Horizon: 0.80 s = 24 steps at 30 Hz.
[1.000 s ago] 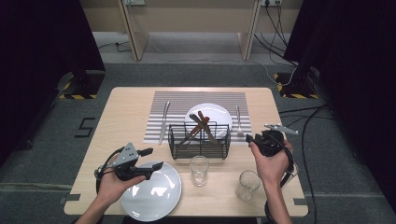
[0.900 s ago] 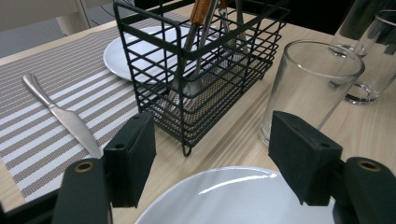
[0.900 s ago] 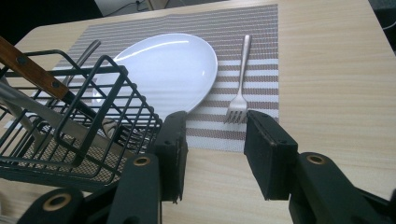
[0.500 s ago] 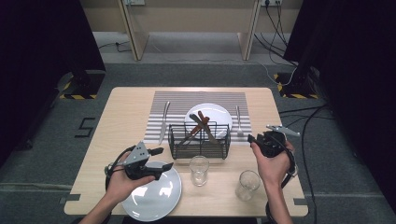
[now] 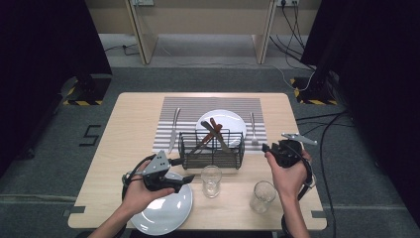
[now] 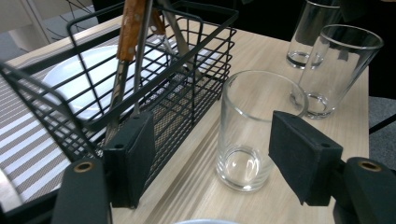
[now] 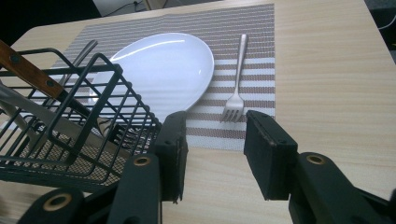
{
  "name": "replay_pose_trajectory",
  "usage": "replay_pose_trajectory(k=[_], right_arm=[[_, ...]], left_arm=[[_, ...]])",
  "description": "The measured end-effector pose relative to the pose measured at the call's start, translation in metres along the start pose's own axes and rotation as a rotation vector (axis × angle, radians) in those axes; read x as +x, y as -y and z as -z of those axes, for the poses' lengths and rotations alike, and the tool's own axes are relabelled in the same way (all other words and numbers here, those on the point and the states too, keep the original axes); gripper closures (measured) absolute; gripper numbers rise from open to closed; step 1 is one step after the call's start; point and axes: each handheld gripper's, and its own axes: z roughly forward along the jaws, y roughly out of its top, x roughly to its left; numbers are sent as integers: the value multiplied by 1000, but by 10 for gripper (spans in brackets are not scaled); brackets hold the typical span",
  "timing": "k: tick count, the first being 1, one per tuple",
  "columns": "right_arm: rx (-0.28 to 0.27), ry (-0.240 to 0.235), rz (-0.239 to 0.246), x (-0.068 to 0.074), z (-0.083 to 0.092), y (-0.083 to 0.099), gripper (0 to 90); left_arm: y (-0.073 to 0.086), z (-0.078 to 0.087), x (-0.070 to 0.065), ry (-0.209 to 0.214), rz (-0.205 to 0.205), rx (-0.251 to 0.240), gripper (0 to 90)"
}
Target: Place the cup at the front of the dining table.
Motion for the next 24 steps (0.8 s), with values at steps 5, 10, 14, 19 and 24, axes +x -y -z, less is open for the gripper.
replay_pose_trajectory(k=[5,10,14,19,24], right_arm=[[5,-2,-4,0,-1,0,594],[8,-4,-2,0,-2,1,595],[11,-5,-2,0,-2,1,595],[12,-4,-2,0,-2,2,596],[12,-4,-4,0,-3,2,597]], left_arm=[[-4,-6,-2,9,-14,11,315],[-10,-11,-4,24,-34,15,315],[-14,-16,-5,28,-43,22,316],[-16,-21,-4,30,-43,25,317],[-18,-27,-4,36,-40,31,316]])
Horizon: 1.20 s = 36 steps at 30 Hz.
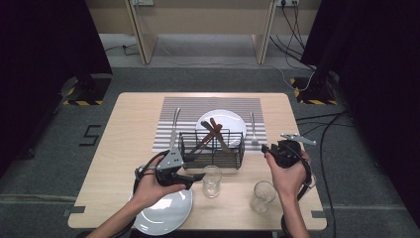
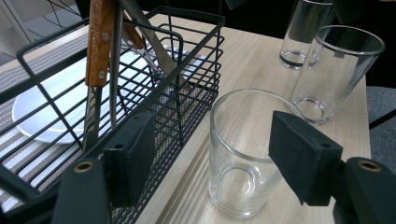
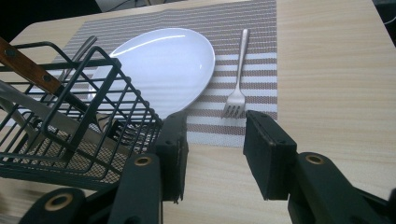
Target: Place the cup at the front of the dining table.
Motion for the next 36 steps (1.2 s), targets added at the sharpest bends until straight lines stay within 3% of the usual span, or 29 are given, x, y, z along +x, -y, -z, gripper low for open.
replay_pose_trajectory(k=[16,36], right_arm=[[12,-7,-6,-1,-2,1,597],[16,-10,0,-1,-3,1,600]], left_arm=[[-4,-18,0,21,-4,29,331],[-3,-29,1,47,15,85,494]])
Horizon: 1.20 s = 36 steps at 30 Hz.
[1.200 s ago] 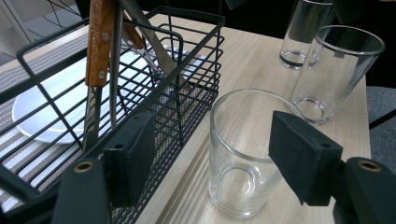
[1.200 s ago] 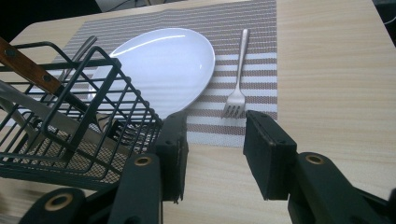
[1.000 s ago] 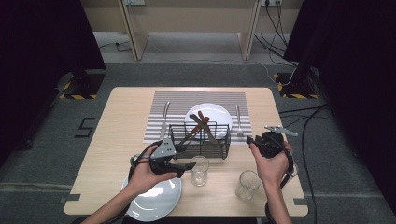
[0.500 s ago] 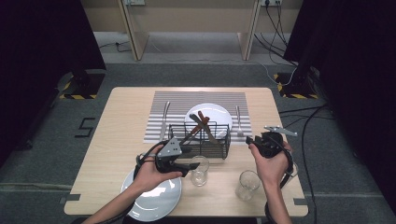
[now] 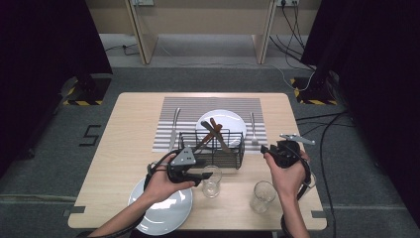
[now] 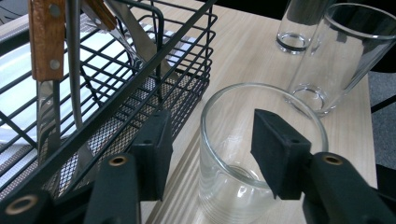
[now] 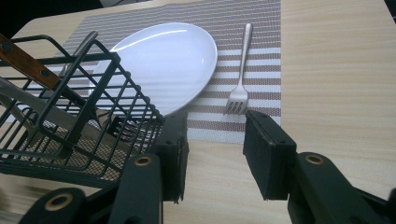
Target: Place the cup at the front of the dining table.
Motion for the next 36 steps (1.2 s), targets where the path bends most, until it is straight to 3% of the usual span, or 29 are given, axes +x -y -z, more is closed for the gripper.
replay_pose_trajectory(k=[22,36], right_arm=[[1,-4,-3,1,-1,1,604],[3,-7,-10,-1,-2,2,604]], left_arm=[[-6,-11,0,31,14,60,598],[-9,-15,2,22,-9,89,768]])
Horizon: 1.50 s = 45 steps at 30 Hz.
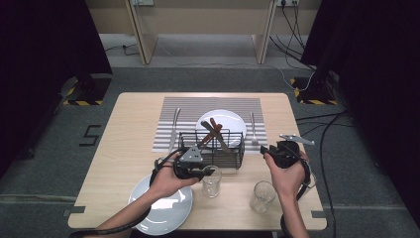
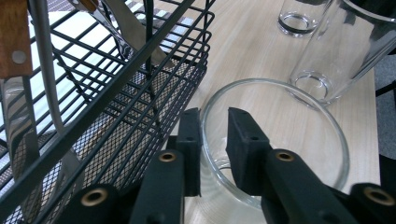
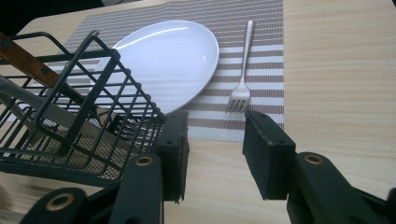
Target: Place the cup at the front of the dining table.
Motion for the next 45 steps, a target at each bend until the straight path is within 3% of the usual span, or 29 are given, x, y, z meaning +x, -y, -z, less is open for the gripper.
replay_pose_trajectory(k=[17,25,45], right_arm=[[-3,-5,-11,-2,0,0,602],[-2,-3,-12,-2,0,0,602],[-5,-2,-13,-2,1,0,602]], left_arm=[[1,6,-3,-30,-48,-1,788],[3,10,-3,-34,-28,-25,789],[-2,34,-10,-26,-33,-73,789]])
